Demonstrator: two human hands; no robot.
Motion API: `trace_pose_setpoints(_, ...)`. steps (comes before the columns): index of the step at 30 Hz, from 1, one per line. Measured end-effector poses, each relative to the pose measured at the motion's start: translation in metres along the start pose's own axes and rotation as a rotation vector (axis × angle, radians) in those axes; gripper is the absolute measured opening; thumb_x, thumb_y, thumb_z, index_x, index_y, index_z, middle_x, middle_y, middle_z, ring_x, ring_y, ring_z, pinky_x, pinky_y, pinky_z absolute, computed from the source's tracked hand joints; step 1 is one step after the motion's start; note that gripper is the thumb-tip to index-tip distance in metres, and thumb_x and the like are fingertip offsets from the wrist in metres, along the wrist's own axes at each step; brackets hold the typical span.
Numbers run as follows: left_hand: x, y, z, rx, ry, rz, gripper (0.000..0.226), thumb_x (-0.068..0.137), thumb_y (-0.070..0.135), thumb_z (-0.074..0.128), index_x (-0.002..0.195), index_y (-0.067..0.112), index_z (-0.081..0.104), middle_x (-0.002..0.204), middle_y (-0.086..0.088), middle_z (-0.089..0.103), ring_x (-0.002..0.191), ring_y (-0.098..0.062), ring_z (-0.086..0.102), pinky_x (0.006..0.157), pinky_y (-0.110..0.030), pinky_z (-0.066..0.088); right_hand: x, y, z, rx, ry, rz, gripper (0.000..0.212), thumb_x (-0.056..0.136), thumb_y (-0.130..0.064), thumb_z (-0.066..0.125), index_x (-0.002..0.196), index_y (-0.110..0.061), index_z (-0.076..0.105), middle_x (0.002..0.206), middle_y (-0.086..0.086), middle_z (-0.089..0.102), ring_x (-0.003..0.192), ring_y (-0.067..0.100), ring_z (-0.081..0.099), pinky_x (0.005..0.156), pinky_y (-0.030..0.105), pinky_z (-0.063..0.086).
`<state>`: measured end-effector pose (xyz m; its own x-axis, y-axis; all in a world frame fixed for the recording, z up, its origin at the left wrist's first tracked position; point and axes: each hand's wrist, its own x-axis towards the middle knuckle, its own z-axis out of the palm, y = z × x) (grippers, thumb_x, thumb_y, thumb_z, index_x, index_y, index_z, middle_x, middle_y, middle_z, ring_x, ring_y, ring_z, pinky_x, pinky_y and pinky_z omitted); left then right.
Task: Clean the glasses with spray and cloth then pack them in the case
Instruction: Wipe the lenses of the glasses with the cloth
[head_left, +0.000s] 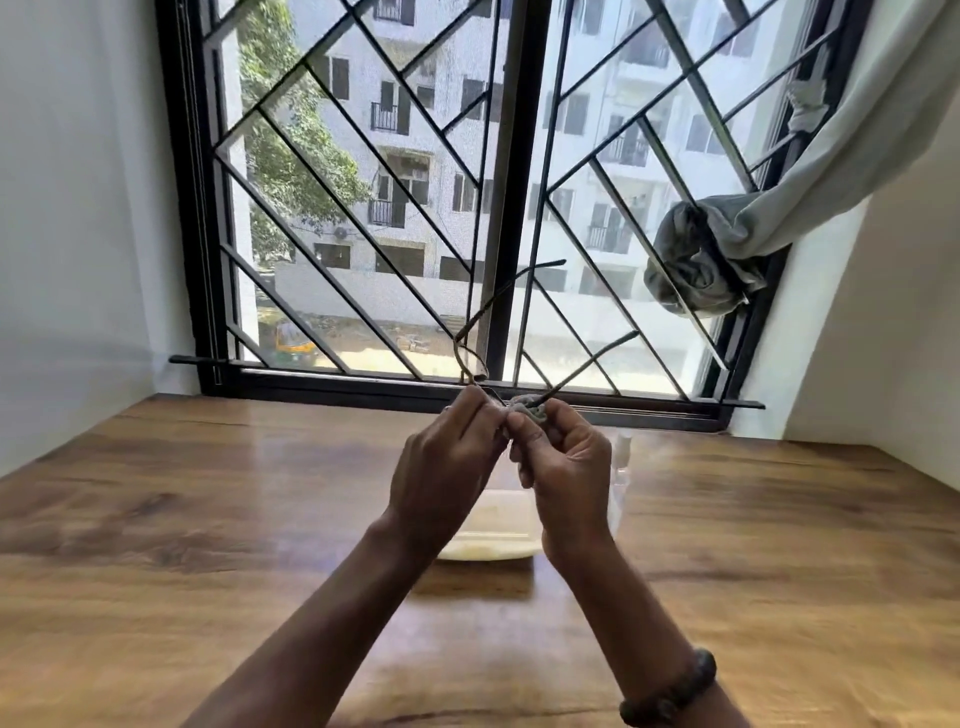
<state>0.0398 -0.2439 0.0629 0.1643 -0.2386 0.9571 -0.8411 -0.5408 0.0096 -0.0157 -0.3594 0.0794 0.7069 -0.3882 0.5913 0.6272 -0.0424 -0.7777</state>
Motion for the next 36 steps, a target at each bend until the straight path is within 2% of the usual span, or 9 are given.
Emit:
trace_pose_setpoints(4,0.005,-0.002,-0.004,-0.022,0.022,0.052,0.018,0.105,0.028,0.057,0.1,0.012,0.063,0.095,-0.005,0.061,0.075,-0.025,0.067,0.05,-0.043,0.057,0.003,-0.007,-0.007,-0.027,-0.043,-0.045,0.016,0.092,0.0,0.068,0.081,-0.012,0.071,0.053,0.002,0.053,0.047,0.014,0.039,0.042,0.025,0.032)
trace_pose_setpoints(7,0.007,-0.009,-0.006,-0.044,-0.003,-0.002,0.032,0.1,0.041,0.059,0.11,0.012,0.066,0.102,-0.002,0.066,0.076,-0.016,0.065,0.056,-0.029,0.056,0.01,-0.013,-0.019,0.013,-0.094,-0.026,0.012,0.092,0.003,0.066,0.082,-0.004,0.069,0.055,0.004,0.052,0.049,0.013,0.037,0.043,0.021,0.032)
trace_pose_setpoints(12,0.009,-0.041,-0.003,-0.257,0.126,-0.562,0.028,0.101,0.036,0.061,0.113,0.013,0.071,0.102,0.0,0.07,0.081,-0.01,0.063,0.071,-0.03,0.054,0.023,-0.02,-0.043,0.16,-0.267,0.099,0.009,0.084,-0.008,0.067,0.085,-0.013,0.074,0.067,0.004,0.062,0.05,0.009,0.038,0.044,0.017,0.024)
trace_pose_setpoints(15,0.014,-0.046,-0.011,-0.756,-0.05,-1.041,0.032,0.101,0.041,0.058,0.116,0.018,0.074,0.108,-0.001,0.076,0.099,-0.019,0.07,0.064,-0.03,0.052,0.024,-0.021,-0.05,0.2,-0.394,0.141,0.014,0.082,-0.006,0.063,0.091,-0.01,0.073,0.066,0.0,0.061,0.048,0.007,0.037,0.043,0.013,0.024)
trace_pose_setpoints(17,0.013,-0.047,-0.015,-0.984,-0.131,-1.153,0.033,0.094,0.049,0.059,0.104,0.022,0.077,0.105,0.001,0.078,0.105,-0.018,0.069,0.072,-0.034,0.048,0.023,-0.021,-0.05,0.171,-0.448,0.139,0.014,0.082,-0.006,0.063,0.093,-0.007,0.071,0.066,0.0,0.06,0.047,0.006,0.038,0.041,0.011,0.028)
trace_pose_setpoints(21,0.01,-0.052,-0.016,-1.138,-0.091,-1.095,0.027,0.085,0.043,0.068,0.1,0.023,0.08,0.109,-0.006,0.073,0.109,-0.016,0.063,0.077,-0.032,0.045,0.025,-0.021,-0.051,0.132,-0.433,0.141,0.013,0.083,-0.009,0.064,0.094,-0.007,0.071,0.065,-0.001,0.061,0.048,0.006,0.041,0.041,0.012,0.029)
trace_pose_setpoints(25,0.013,-0.052,-0.019,-1.179,0.034,-1.129,0.022,0.08,0.029,0.074,0.1,0.021,0.077,0.092,0.011,0.078,0.09,-0.001,0.068,0.078,-0.029,0.047,0.027,-0.016,-0.051,0.113,-0.282,0.141,0.013,0.087,-0.006,0.069,0.096,0.002,0.067,0.068,0.003,0.064,0.05,0.008,0.041,0.044,0.016,0.031)
trace_pose_setpoints(31,0.021,-0.051,-0.019,-0.973,0.337,-1.107,0.011,0.092,0.013,0.073,0.09,0.024,0.075,0.071,0.017,0.074,0.069,0.002,0.06,0.071,-0.021,0.049,0.024,-0.004,-0.039,-0.071,-0.111,0.154,0.01,0.089,-0.006,0.071,0.079,-0.008,0.072,0.067,0.012,0.067,0.048,0.017,0.048,0.048,0.027,0.031)
trace_pose_setpoints(36,0.022,-0.057,-0.02,-0.593,0.434,-0.86,0.008,0.089,0.022,0.079,0.091,0.029,0.075,0.082,0.01,0.073,0.074,-0.005,0.064,0.073,-0.03,0.054,0.02,-0.007,-0.03,0.059,-0.128,0.205,0.013,0.09,-0.005,0.07,0.1,0.003,0.071,0.075,0.011,0.071,0.053,0.017,0.053,0.051,0.024,0.035)
